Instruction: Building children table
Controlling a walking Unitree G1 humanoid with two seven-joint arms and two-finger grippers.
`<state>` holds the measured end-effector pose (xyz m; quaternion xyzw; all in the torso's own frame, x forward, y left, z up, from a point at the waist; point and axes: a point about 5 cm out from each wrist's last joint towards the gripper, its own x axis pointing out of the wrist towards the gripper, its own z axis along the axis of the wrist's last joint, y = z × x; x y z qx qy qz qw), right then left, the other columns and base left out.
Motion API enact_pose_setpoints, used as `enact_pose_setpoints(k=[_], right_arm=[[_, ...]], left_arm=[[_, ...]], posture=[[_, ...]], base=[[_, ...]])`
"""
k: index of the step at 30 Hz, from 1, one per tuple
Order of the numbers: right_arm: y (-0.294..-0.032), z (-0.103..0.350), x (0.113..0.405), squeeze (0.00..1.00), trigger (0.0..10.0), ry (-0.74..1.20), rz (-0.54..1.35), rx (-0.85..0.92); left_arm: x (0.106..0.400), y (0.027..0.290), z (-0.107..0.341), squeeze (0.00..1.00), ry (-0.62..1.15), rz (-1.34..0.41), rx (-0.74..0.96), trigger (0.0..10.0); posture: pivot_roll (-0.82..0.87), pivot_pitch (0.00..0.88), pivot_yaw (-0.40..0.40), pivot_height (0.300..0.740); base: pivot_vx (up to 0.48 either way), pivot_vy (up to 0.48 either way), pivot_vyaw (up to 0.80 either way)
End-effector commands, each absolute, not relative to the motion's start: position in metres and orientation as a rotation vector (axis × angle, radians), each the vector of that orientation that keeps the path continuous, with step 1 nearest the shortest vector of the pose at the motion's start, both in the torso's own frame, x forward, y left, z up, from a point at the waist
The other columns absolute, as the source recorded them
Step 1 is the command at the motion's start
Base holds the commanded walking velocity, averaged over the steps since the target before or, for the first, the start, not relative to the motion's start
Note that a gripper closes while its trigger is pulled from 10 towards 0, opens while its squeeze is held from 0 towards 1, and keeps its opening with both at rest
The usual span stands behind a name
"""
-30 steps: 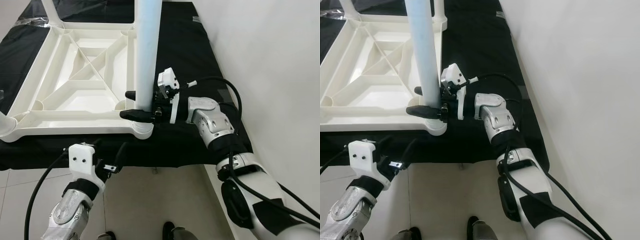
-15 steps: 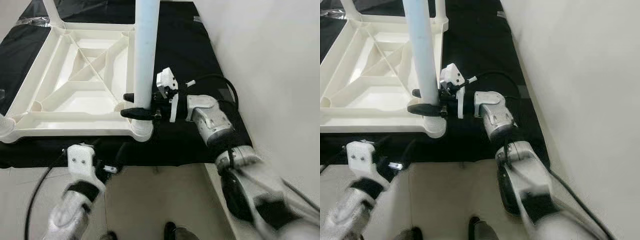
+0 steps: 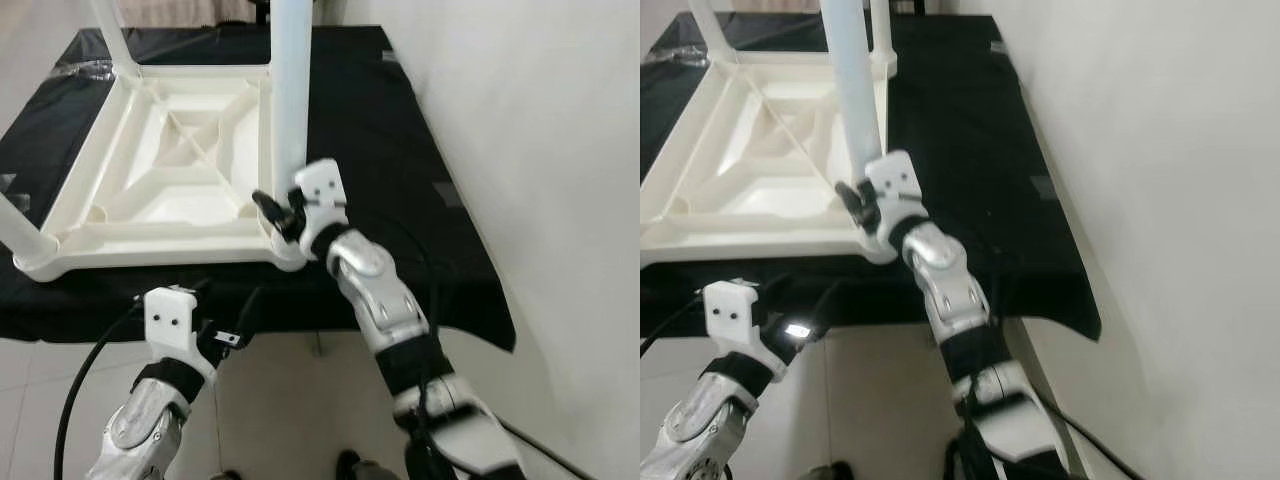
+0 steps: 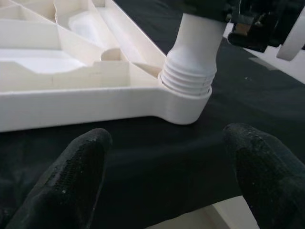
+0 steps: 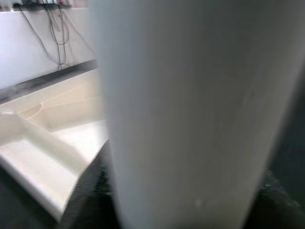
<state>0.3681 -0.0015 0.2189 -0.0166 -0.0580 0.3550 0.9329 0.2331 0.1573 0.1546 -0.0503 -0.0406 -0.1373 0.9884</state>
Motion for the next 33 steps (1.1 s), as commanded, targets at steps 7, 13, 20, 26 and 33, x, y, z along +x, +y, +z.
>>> enact_pose_setpoints(k=[7, 13, 20, 26, 33], right_arm=[[0.010, 0.241, 0.342, 1.00, 10.0, -0.187, 1.098, 0.047], [-0.005, 0.247, 0.345, 0.00, 10.0, -0.218, 1.488, -0.159], [-0.014, 0.249, 0.356, 0.00, 0.0, -0.146, 1.583, -0.156], [-0.024, 0.249, 0.359, 0.00, 0.0, -0.137, 1.546, -0.127], [-0.063, 0.225, 0.363, 0.00, 0.0, -0.070, 1.296, -0.149]], left_arm=[[0.235, 0.159, 0.147, 0.00, -0.056, -0.264, -0.095, 10.0], [0.234, 0.153, 0.144, 0.00, -0.033, -0.355, -0.130, 10.0], [0.222, 0.140, 0.145, 0.00, -0.017, -0.554, -0.119, 2.0], [0.220, 0.139, 0.146, 0.00, -0.025, -0.550, -0.112, 0.0], [0.217, 0.137, 0.147, 0.00, -0.030, -0.565, -0.111, 0.0]], posture=[[0.07, 0.247, -0.082, 0.740], [0.08, 0.241, -0.075, 0.740], [0.08, 0.253, -0.071, 0.740], [0.07, 0.263, -0.068, 0.740], [0.04, 0.278, -0.082, 0.740]], base=[[0.000, 0.000, 0.00], [0.000, 0.000, 0.00], [0.000, 0.000, 0.00], [0.000, 0.000, 0.00], [0.000, 0.000, 0.00]])
